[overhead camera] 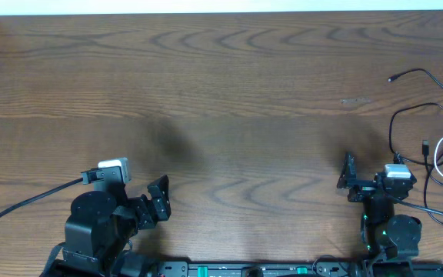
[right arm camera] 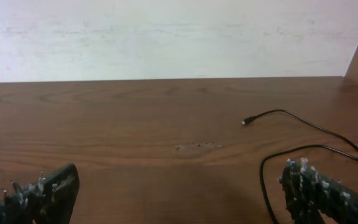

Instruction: Untangle cables

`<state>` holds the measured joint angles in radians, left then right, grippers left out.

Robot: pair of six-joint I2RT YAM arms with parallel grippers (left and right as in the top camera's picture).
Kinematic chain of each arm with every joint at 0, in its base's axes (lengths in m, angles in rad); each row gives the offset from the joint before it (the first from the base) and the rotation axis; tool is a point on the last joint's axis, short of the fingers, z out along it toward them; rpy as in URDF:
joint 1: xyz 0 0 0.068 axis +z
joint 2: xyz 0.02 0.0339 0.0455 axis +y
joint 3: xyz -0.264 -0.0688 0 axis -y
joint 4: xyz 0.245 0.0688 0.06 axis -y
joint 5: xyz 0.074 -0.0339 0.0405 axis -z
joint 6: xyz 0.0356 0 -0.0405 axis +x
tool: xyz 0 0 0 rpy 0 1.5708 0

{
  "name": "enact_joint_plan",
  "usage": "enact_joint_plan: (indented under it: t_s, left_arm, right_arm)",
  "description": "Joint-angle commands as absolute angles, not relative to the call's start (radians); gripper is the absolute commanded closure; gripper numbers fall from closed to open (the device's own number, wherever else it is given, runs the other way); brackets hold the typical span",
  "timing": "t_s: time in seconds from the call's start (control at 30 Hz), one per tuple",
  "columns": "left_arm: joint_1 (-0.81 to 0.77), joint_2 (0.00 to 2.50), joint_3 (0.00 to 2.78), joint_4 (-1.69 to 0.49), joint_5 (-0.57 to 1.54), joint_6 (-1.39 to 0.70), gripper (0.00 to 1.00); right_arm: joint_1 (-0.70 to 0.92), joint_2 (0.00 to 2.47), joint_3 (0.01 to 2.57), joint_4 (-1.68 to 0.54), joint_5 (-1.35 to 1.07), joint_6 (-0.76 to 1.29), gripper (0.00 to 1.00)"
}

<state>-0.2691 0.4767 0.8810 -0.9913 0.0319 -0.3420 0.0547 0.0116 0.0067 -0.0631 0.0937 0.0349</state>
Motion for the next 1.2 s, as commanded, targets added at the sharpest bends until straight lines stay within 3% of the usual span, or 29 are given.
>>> enact_joint_plan:
  t_s: [0.0,0.83,1.17]
  left_arm:
    - [-0.270,0.476,0.877,-0.993,0.034,-0.333,0.05]
    - [-0.270,0.444,0.832,-0.984,0.003,-0.251,0.05]
    - [-0.221,0.141,0.433,-0.481,0.008,-0.181,0.05]
  right_arm:
    - [0.051,0.005,0.006,-0.067,0.098,0.047,0.01]
    - [0.051,0.005,0.006,-0.067,0.098,0.047,0.01]
    - [0.051,0.005,0.006,-0.067,0.098,0.048,0.01]
